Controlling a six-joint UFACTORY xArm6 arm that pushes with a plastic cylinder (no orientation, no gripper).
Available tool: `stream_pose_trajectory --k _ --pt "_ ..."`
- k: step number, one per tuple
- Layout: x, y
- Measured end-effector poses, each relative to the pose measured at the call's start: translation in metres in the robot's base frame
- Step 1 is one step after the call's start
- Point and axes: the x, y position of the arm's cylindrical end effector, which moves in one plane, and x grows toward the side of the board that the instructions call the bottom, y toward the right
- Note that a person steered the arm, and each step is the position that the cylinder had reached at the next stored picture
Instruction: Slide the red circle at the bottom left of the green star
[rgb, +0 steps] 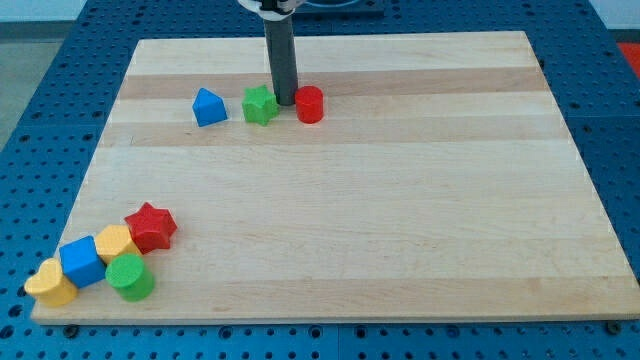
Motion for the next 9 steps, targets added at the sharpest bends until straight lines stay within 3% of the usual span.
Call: stream_pose_trajectory --k 3,5,9 --pt "-0.017 0.027" --pt "0.020 0.083" --pt "0.053 0.083"
